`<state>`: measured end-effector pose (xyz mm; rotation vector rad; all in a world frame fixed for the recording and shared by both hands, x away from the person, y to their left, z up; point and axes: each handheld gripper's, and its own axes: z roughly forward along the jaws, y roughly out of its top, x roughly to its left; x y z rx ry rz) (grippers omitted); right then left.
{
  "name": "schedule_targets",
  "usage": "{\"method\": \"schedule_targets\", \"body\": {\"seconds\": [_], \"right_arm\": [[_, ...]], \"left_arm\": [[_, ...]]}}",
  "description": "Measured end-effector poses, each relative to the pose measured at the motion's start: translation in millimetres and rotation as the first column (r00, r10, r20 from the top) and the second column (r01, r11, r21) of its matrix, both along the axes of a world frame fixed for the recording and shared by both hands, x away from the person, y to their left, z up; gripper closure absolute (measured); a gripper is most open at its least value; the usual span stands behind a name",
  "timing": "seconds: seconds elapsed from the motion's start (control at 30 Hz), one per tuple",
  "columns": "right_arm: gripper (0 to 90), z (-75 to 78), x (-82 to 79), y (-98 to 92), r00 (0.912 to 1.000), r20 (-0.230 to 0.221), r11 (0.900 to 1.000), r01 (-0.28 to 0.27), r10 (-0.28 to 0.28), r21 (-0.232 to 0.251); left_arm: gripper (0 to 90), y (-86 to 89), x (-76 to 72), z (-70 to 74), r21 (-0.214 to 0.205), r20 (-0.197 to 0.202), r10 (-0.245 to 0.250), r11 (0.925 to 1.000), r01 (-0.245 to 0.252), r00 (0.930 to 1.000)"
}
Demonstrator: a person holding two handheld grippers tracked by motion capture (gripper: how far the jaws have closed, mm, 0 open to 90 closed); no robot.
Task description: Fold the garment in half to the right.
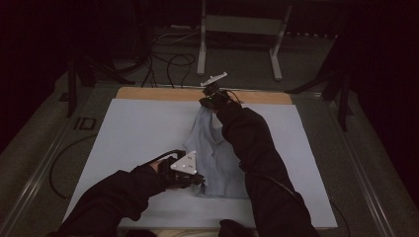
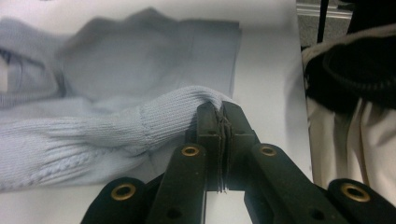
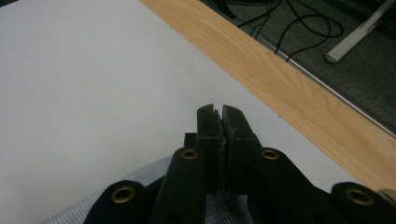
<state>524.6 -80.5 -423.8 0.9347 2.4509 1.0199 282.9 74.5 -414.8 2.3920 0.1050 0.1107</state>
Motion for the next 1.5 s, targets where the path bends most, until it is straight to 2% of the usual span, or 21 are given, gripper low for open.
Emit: {"method": "schedule_targets", "body": {"seconds": [0.23,0.57,0.6,0.63,0.73,1.0,1.03,1.3,1.5], "right_arm": [[87.2,6.9,-1.8,-26.0,0.9999,0.003,0.9997,0.017,-0.017,0.02],[87.1,4.4,1.4,-66.5,0.9997,0.005,0.998,0.023,-0.023,0.059],[87.1,4.4,1.4,-66.5,0.9997,0.005,0.998,0.023,-0.023,0.059],[87.1,3.0,1.9,-70.9,0.9997,0.005,0.9977,0.024,-0.024,0.064],[87.1,-7.6,3.6,-89.2,0.9996,-0.003,0.9965,0.028,-0.028,0.079],[87.1,-20.2,4.8,-105.4,0.9995,-0.011,0.9941,0.029,-0.028,0.105],[87.0,-25.9,5.6,-112.0,0.9996,-0.017,0.9927,0.026,-0.024,0.118],[87.0,-37.9,9.7,-119.4,0.9995,-0.028,0.9923,0.018,-0.014,0.123],[86.9,-45.5,13.8,-114.5,0.9994,-0.033,0.9898,-0.006,0.011,0.142]], "left_arm": [[88.9,-31.4,1.8,9.6,0.018,0.022,-0.059,0.9981,0.059,0.998],[88.9,-78.0,8.1,10.3,0.027,0.01,-0.115,0.9931,0.115,0.9933],[88.9,-78.0,8.1,10.3,0.027,0.01,-0.115,0.9931,0.115,0.9933],[88.9,-87.4,9.4,8.1,0.033,0.006,-0.124,0.9918,0.123,0.9923],[88.8,-99.9,11.1,2.0,0.036,-0.009,-0.134,0.9903,0.134,0.991],[88.8,-126.6,15.1,-14.3,0.052,-0.036,-0.136,0.9891,0.138,0.99],[88.7,-132.5,15.9,-18.5,0.055,-0.042,-0.136,0.9888,0.139,0.9898],[88.7,-147.6,19.5,-34.2,0.066,-0.061,-0.125,0.9894,0.129,0.9902],[88.7,-152.6,21.8,-41.7,0.066,-0.067,-0.108,0.9915,0.112,0.9919]]}}
